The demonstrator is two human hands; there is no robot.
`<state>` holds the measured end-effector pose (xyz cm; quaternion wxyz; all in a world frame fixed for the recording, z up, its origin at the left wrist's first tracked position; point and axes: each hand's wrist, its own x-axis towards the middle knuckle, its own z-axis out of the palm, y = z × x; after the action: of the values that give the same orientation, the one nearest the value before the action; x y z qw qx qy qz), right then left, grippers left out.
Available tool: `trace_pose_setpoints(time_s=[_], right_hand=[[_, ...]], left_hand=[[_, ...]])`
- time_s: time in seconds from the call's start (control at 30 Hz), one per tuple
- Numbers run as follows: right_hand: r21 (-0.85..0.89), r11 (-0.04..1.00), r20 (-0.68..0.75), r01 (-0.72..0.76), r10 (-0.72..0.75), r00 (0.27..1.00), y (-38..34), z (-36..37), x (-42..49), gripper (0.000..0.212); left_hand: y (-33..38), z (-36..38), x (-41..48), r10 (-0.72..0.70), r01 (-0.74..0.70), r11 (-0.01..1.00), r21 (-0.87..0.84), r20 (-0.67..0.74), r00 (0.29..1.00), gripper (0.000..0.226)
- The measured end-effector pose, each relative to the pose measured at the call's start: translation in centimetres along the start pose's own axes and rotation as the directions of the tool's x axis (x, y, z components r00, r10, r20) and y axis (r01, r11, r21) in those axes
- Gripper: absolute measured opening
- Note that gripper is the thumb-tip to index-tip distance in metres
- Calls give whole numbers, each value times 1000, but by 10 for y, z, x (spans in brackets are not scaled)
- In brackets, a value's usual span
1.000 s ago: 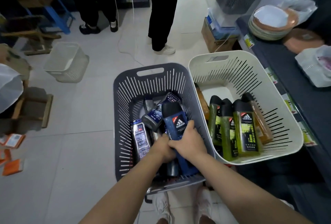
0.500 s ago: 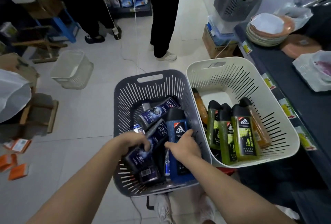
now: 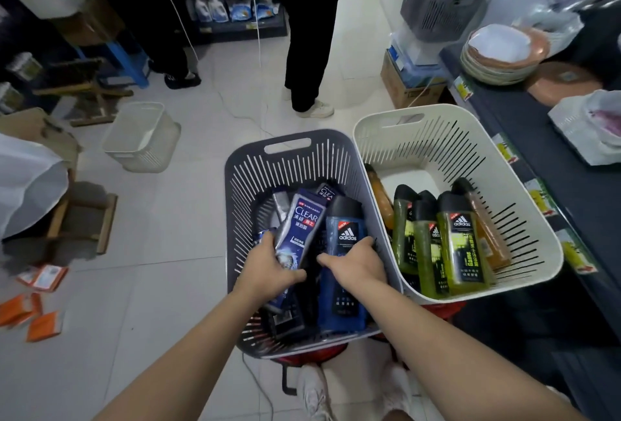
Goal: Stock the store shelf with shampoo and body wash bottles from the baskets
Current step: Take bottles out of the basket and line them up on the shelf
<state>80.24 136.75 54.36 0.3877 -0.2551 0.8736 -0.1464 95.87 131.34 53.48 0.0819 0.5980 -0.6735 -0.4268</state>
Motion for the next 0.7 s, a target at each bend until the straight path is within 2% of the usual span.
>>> trace_pose_setpoints(time_s=[0.2,0.33,0.57,0.7], right_hand=[[-65,989,-162,135,-144,976,-8,-16,-20,79],[9,970,-306,244,-230,924,-14,-34,-34,76],[119,953,-519,278,-179,836,-7,-81,-66,76],[165,943,-599,290,-138,789,15,-116,-94,75]], left_hand=[[4,-8,-7,150,-160,982,-96,-107,983,62],[22,-15,-12,287,-300,948,-104,-119,950,65],[75,-23,-44,438,-456,884,-107,-153,886,66],[120,-12,-77,550,-568,819,-82,-171,818,59]])
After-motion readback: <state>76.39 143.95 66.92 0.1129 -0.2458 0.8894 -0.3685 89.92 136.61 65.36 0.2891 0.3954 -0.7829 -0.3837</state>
